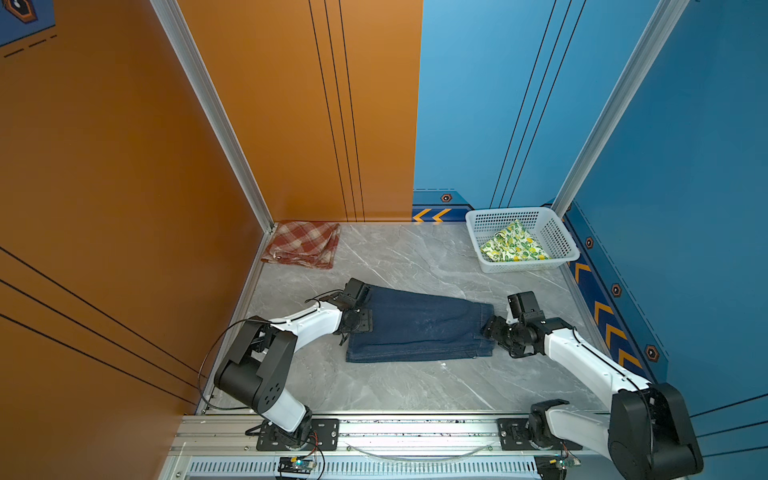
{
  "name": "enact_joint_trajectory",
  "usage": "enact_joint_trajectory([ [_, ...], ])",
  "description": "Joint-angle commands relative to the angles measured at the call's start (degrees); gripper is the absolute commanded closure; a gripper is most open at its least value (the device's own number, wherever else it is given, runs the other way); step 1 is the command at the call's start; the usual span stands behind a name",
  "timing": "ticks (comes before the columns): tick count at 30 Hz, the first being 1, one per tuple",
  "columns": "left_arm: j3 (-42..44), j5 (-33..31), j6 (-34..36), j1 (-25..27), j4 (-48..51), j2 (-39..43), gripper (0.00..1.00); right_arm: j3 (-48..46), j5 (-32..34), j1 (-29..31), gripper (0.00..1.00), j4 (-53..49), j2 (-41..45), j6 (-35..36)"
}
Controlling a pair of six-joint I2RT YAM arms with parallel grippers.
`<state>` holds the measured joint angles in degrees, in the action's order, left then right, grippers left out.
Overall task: Fold and stack the skirts
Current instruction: 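Grasp the folded denim skirt's two short ends with both grippers, then lift the end at the right gripper and fold it over toward the left gripper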
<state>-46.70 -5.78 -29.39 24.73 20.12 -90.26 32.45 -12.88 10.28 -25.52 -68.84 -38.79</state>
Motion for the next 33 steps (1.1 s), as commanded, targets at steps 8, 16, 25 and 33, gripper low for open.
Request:
enact_joint_trajectory([
  [8, 2.04, 1.81, -0.28, -1.5, -1.12, -2.02, 0.25, -4.55, -3.35, -0.35, 0.35, 7.47, -3.32, -1.46],
  [16, 1.81, 2.53, -0.07, -1.77, -1.55, -3.19, 0.26, -5.19, -5.86, -0.35, 0.53, 12.1, -9.04, -0.73],
  [25, 1.81, 2.86, -0.29, -1.97, -1.74, -3.91, 0.3, 0.53, -0.3, 0.33, 1.0, 5.92, -5.0, 3.13],
  [33, 2.68, 3.92, -0.94, -1.64, -3.63, -5.69, 0.33, 10.31, 9.94, 5.08, 1.0, -5.44, -0.86, 8.05],
])
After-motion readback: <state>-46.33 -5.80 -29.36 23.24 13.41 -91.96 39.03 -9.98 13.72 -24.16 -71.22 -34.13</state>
